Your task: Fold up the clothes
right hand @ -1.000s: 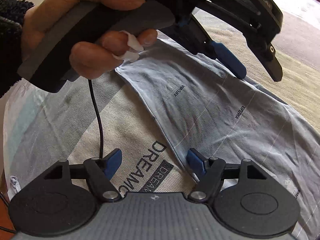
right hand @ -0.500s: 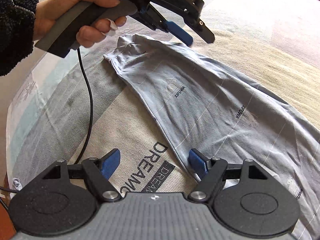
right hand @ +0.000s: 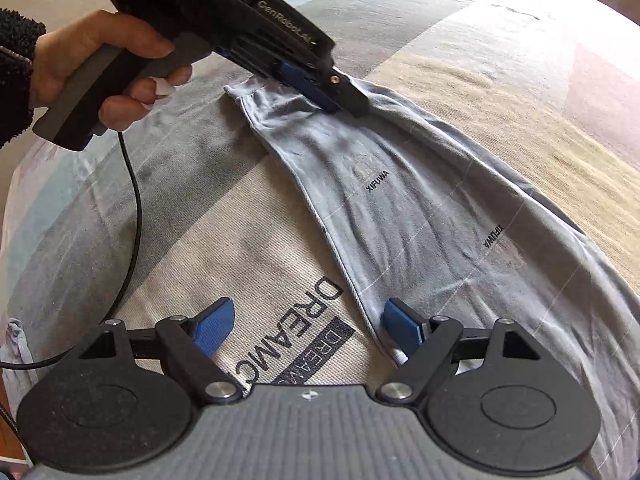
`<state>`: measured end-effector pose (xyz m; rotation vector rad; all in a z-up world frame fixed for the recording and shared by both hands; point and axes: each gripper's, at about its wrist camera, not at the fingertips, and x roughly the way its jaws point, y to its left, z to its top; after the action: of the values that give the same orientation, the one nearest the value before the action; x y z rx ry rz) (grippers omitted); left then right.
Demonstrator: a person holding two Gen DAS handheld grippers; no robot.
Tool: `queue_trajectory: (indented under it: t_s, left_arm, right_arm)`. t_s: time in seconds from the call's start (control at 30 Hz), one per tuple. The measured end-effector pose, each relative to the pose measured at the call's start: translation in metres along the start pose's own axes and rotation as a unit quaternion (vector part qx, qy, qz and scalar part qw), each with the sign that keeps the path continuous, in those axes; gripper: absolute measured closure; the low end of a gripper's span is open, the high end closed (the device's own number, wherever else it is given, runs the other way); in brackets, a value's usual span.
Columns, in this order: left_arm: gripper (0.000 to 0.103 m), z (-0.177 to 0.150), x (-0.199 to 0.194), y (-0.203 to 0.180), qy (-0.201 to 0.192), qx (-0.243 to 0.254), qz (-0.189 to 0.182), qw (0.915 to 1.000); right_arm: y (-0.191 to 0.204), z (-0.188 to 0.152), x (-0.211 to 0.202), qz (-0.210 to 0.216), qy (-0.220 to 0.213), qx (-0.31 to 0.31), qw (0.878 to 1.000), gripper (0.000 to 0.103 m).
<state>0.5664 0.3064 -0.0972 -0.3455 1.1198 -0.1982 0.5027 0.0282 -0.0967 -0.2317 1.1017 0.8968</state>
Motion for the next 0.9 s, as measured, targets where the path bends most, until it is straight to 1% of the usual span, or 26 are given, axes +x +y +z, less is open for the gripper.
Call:
queue_trajectory:
  t_s: [0.1, 0.23, 0.27, 0.3, 0.37, 0.4, 0.47, 0.53, 0.6, 0.67, 0.7, 0.73, 0.83, 0.9]
  left_arm:
    - [0.068, -0.009, -0.009, 0.015, -0.007, -0.013, 0.014, 0.9998]
    - [0.068, -0.012, -0.017, 0.024, -0.016, -0.004, 0.031, 0.9994]
    - [0.068, -0.012, -0.019, 0.024, -0.018, -0.004, 0.035, 0.9992]
    - [0.068, -0.012, -0.021, 0.024, -0.020, -0.002, 0.039, 0.9990]
    - [0.067, -0.017, -0.019, 0.021, -0.023, 0.038, 0.050, 0.9977]
    - [0.069, -0.021, -0.017, 0.021, -0.025, 0.055, 0.054, 0.9967]
    - [0.072, -0.019, -0.022, 0.030, -0.030, 0.044, 0.049, 0.9974]
    - [0.078, -0.014, -0.026, 0.038, -0.029, 0.031, 0.046, 0.9980]
    - [0.081, -0.011, -0.031, 0.044, -0.025, 0.011, 0.040, 0.9988]
    - [0.075, -0.013, -0.042, 0.040, -0.038, 0.016, 0.063, 0.9971]
    - [0.067, -0.015, -0.048, 0.040, -0.049, 0.022, 0.070, 0.9960]
    - [0.067, -0.017, -0.055, 0.040, -0.060, 0.028, 0.077, 0.9949]
    - [0.068, -0.021, -0.063, 0.045, -0.067, 0.018, 0.075, 0.9947]
    - [0.068, -0.019, -0.060, 0.041, -0.068, 0.030, 0.047, 0.9961]
  right_arm:
    - [0.002, 0.004, 0.002, 0.001, 0.010, -0.014, 1.000, 0.014]
    - [0.010, 0.009, 0.009, -0.006, 0.032, -0.040, 0.999, 0.010]
    - [0.011, 0.011, 0.009, -0.008, 0.035, -0.043, 0.998, 0.010]
    - [0.010, 0.013, 0.008, -0.007, 0.035, -0.038, 0.999, 0.011]
    - [0.004, 0.019, 0.002, 0.005, 0.029, -0.016, 0.999, 0.017]
    - [0.000, 0.023, 0.000, 0.011, 0.027, -0.003, 1.000, 0.018]
    - [-0.010, 0.034, 0.002, 0.017, 0.025, 0.025, 0.999, 0.022]
    - [-0.014, 0.045, 0.001, 0.012, 0.018, 0.026, 0.999, 0.023]
    - [-0.016, 0.056, 0.000, 0.008, 0.009, 0.023, 1.000, 0.024]
    - [-0.016, 0.064, 0.000, 0.005, 0.000, 0.018, 1.000, 0.024]
    - [-0.015, 0.067, 0.001, 0.004, -0.004, 0.014, 1.000, 0.024]
    - [-0.014, 0.071, 0.001, 0.004, -0.009, 0.011, 1.000, 0.024]
    - [-0.010, 0.077, 0.005, 0.008, -0.019, 0.009, 1.000, 0.028]
    - [-0.008, 0.080, 0.009, 0.011, -0.021, 0.010, 1.000, 0.029]
